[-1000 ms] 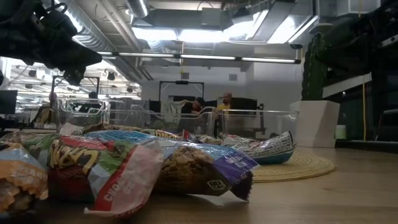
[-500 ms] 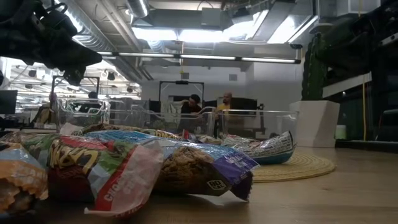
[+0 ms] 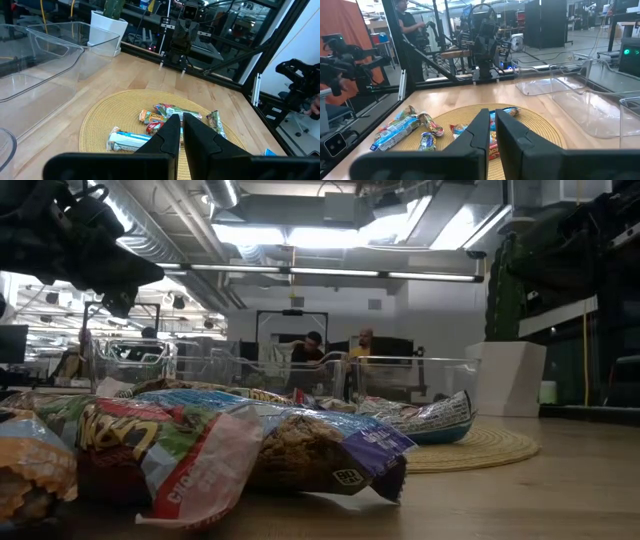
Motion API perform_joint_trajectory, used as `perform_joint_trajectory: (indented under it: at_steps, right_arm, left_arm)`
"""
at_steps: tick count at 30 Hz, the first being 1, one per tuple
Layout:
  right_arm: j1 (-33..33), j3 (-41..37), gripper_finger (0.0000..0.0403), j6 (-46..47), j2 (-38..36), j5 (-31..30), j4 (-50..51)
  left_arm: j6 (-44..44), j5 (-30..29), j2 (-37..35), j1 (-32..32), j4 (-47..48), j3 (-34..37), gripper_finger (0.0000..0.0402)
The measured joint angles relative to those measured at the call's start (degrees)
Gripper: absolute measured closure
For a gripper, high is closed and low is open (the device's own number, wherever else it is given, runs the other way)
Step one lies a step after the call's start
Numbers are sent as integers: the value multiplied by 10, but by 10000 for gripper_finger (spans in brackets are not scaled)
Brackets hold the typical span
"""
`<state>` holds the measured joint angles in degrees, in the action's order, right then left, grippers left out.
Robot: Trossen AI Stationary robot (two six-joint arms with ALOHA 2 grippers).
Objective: Pick and place Granola Bars by type
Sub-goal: Put the red granola bar into the right transparent bin
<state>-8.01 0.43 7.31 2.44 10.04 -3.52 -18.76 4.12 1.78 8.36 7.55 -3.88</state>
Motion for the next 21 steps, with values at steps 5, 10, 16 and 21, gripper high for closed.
perform_joint_trajectory:
  at_steps: [5, 10, 16, 21]
  right_arm:
    - [0, 0, 369, -1, 0, 0, 0]
    - [0, 0, 369, 0, 0, 0, 0]
    - [0, 0, 369, 0, 0, 0, 0]
    - [0, 0, 369, 0, 0, 0, 0]
  left_arm:
    - [7, -8, 0, 0, -4, 0, 386]
    - [14, -53, 0, 0, -4, 0, 386]
    - [15, -98, 0, 0, -4, 0, 386]
    - [19, -161, 0, 0, -4, 0, 386]
